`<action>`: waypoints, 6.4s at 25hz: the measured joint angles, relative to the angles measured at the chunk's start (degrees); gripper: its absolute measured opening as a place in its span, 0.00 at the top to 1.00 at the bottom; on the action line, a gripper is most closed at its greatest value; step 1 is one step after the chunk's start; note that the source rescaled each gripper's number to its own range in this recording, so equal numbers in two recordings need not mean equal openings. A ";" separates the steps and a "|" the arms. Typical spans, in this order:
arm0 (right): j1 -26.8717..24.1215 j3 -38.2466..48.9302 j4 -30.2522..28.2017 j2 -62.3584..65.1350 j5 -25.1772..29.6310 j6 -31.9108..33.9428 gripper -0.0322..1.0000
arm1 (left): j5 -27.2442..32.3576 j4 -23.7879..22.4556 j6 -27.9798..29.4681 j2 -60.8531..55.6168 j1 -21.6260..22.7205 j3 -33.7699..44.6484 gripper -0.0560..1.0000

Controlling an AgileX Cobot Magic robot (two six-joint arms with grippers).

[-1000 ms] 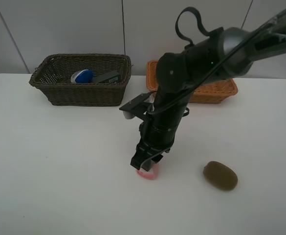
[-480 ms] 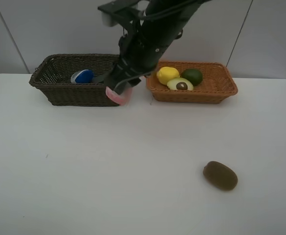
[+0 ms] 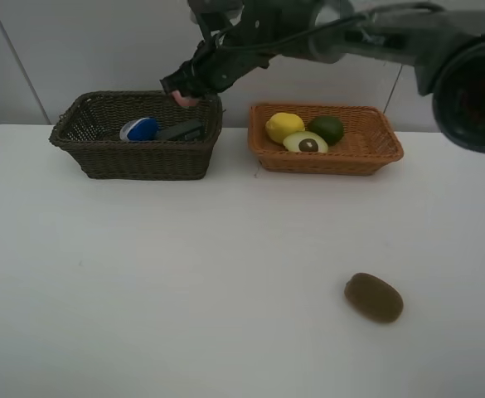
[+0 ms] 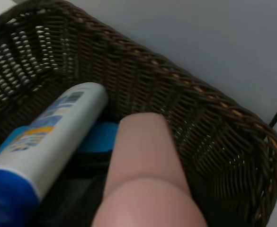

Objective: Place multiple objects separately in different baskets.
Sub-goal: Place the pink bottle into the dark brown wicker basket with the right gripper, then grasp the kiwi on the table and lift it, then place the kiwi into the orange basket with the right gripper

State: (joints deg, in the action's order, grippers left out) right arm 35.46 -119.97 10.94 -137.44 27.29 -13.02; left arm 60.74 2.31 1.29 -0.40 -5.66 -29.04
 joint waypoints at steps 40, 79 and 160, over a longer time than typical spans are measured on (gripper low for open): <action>-4.66 -4.28 -15.73 12.12 40.51 6.39 0.01 | 0.00 0.00 -0.09 0.00 0.00 0.00 0.00; -15.74 77.42 -4.79 43.42 21.93 7.43 0.01 | 0.00 0.00 -0.13 0.00 0.00 0.00 0.00; -21.70 26.30 -22.55 17.40 7.39 16.52 0.01 | 0.00 0.00 -0.13 0.00 0.00 0.00 0.00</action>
State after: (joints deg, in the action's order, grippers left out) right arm 13.76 -93.67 -11.61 -120.05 34.68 3.50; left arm 60.74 2.31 1.16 -0.40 -5.66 -29.04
